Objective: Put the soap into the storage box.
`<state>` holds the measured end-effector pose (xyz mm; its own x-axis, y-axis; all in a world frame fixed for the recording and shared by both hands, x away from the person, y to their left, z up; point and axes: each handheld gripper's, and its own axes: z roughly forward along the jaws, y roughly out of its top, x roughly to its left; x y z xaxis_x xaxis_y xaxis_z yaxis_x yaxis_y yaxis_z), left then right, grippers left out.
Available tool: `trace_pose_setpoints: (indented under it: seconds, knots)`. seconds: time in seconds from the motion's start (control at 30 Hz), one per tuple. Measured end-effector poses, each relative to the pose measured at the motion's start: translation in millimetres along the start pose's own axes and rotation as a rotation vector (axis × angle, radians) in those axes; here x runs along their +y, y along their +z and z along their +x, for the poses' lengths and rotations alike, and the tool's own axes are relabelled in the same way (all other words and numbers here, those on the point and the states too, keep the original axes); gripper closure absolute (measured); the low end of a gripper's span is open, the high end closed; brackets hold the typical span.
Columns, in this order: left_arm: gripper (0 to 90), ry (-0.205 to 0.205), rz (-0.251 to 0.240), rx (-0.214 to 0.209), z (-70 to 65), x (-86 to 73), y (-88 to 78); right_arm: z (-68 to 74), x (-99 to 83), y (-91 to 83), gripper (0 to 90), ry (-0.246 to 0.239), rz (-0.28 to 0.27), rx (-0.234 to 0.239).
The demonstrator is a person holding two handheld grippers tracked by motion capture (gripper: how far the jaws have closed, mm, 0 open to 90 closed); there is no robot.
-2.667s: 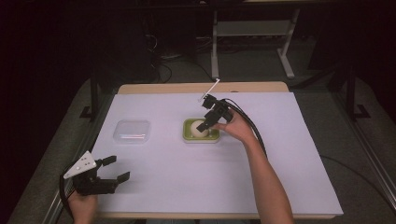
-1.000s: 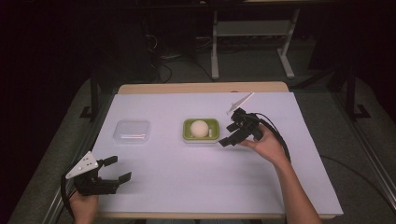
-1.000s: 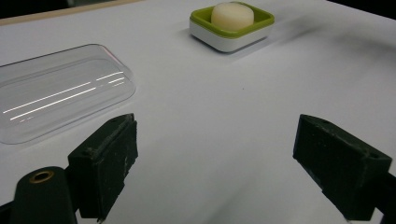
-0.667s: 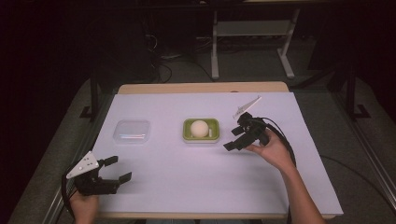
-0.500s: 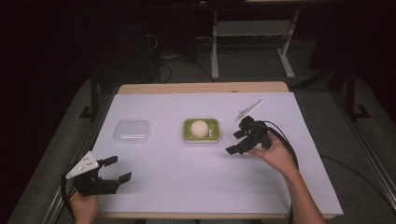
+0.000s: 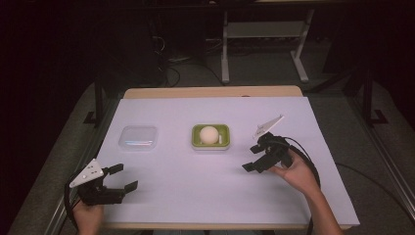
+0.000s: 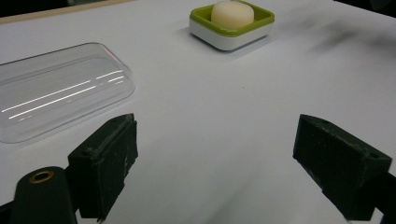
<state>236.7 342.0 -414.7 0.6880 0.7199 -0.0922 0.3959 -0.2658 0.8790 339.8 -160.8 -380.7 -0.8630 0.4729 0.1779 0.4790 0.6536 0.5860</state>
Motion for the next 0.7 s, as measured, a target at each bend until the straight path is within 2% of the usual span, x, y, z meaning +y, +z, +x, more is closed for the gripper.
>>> trace_pose_setpoints:
  seconds: [0.33,0.5,0.53,0.67,0.7]
  knots:
    - [13.3,0.000,0.005,-0.002,0.4,-0.1,-0.1,11.7,-25.2,2.3,21.9,0.009,-0.015,0.014]
    - [13.2,0.008,0.013,-0.004,0.3,-0.1,0.5,22.4,-45.4,0.5,21.3,0.014,-0.034,0.008]
    - [13.2,0.007,0.013,-0.003,0.3,-0.2,0.5,26.6,-55.8,1.1,21.3,0.020,-0.043,0.003]
    - [13.3,0.009,0.015,-0.005,0.3,0.6,1.2,33.2,-68.3,3.3,21.7,0.030,-0.041,-0.015]
    - [13.3,0.010,0.015,-0.005,0.2,0.8,1.4,37.0,-70.9,4.3,21.7,0.020,-0.017,-0.054]
